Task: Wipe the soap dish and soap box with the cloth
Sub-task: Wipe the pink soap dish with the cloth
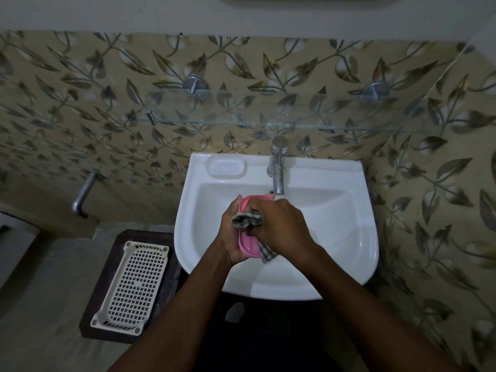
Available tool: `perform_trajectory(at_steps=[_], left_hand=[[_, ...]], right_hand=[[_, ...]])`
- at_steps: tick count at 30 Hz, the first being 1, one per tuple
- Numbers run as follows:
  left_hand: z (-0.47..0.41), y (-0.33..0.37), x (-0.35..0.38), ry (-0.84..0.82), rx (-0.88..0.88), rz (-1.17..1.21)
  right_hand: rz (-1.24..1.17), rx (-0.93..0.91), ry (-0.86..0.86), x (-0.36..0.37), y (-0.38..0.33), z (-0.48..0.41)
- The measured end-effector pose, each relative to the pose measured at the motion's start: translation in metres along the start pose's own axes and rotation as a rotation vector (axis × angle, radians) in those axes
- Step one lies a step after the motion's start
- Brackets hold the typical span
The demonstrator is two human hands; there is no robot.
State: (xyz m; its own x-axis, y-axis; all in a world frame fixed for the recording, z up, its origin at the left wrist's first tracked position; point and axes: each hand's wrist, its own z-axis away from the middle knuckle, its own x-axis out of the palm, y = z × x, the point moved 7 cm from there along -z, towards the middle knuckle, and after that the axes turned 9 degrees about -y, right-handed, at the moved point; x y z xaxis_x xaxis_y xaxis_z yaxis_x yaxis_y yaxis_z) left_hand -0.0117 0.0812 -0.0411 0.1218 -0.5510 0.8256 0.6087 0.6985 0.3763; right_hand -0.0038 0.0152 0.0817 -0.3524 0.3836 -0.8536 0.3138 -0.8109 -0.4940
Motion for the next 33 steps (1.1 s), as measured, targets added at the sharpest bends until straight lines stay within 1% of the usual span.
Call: perform_trajectory(at_steps=[2,4,8,11,13,18,23,26,29,31,33], left_hand=[[0.003,0.000,-0.002,0.035,-0.018,-0.021],[0.004,0.001,-0.001,0.054,-0.022,-0.021],[-0.001,0.006,0.011,0.013,-0.004,0.031],[-0.003,0.002,0.011,0.021,-0.009,0.032],[-0.003,0.001,0.008,0.032,-0.023,0.046],[0.004,0.006,-0.002,0.104,-0.054,-0.030],[0.006,0.007,-0.005,0.140,-0.062,-0.011],[0.008,0.009,0.000,0.142,-0.074,-0.056],[0.008,0.012,0.007,0.124,-0.069,-0.045],[0.008,0.015,0.007,0.129,-0.022,-0.038],[0.007,0.018,0.009,0.123,0.029,-0.004]], right_hand=[[0.040,-0.021,-0.062,0.002,-0.004,0.005],[0.037,-0.017,-0.063,0.000,-0.004,0.006],[0.007,0.063,0.097,-0.014,0.002,-0.012],[0.005,0.061,0.140,-0.017,0.002,-0.020],[0.028,0.028,0.111,-0.015,0.000,-0.016],[0.081,-0.094,-0.120,0.000,-0.010,0.003],[0.179,-0.168,-0.219,0.005,-0.016,0.005],[0.324,-0.232,-0.235,-0.003,-0.019,0.010],[0.437,-0.258,-0.216,-0.005,-0.024,0.012],[0.419,-0.240,-0.165,-0.001,-0.025,0.013],[0.273,-0.152,-0.102,0.003,-0.018,0.013]])
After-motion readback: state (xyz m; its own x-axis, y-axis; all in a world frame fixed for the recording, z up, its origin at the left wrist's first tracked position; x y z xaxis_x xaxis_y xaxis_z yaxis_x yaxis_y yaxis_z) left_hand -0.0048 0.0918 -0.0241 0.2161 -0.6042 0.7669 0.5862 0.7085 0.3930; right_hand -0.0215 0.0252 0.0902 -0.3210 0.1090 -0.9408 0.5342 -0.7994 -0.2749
